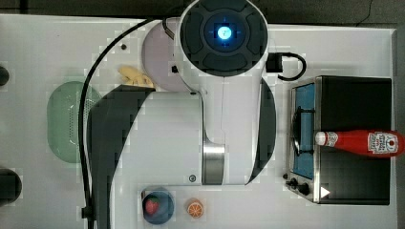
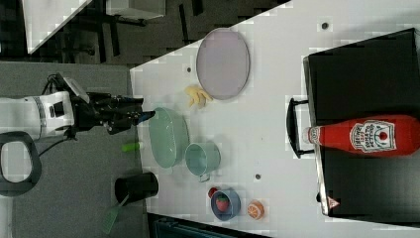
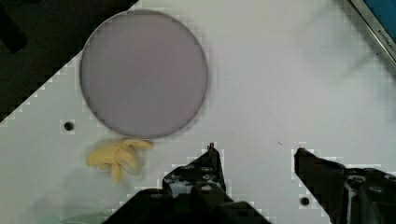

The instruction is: Pick Ketchup from oven and place it on table.

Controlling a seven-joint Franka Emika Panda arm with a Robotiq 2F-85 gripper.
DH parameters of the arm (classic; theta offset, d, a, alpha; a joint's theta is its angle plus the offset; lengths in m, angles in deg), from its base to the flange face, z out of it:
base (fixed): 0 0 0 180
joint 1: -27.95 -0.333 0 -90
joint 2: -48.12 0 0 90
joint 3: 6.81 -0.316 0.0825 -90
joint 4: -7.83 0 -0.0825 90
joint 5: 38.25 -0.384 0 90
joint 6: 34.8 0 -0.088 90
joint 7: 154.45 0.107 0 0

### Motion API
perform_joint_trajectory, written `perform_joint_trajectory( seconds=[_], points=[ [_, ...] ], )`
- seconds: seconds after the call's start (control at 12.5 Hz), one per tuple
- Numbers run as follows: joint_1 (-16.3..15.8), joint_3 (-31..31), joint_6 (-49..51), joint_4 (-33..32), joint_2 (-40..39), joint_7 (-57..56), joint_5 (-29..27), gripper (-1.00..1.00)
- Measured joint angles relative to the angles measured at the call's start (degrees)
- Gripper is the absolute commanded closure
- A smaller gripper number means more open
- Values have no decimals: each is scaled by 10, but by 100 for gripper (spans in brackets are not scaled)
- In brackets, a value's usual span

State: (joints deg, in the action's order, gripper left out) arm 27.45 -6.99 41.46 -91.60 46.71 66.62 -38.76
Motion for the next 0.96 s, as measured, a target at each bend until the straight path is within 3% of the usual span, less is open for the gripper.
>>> perform_joint_trajectory(
  seconds=[0.08, 0.16, 0.24, 0.32, 0.56, 0.72, 0.96],
  points=[
    [-2, 6, 81, -50, 47, 21, -17, -48],
    [-3, 10, 153, -94, 102, 32, -16, -85],
    [-3, 18, 207, -123, 169, 37, -17, -100],
    [10, 21, 216, -95, 227, 41, -17, -100],
    [8, 35, 174, -60, 259, 45, 4, -100],
    [16, 50, 161, -60, 233, 47, -1, -100],
    [13, 121, 93, -68, 135, 48, -6, -100]
  ],
)
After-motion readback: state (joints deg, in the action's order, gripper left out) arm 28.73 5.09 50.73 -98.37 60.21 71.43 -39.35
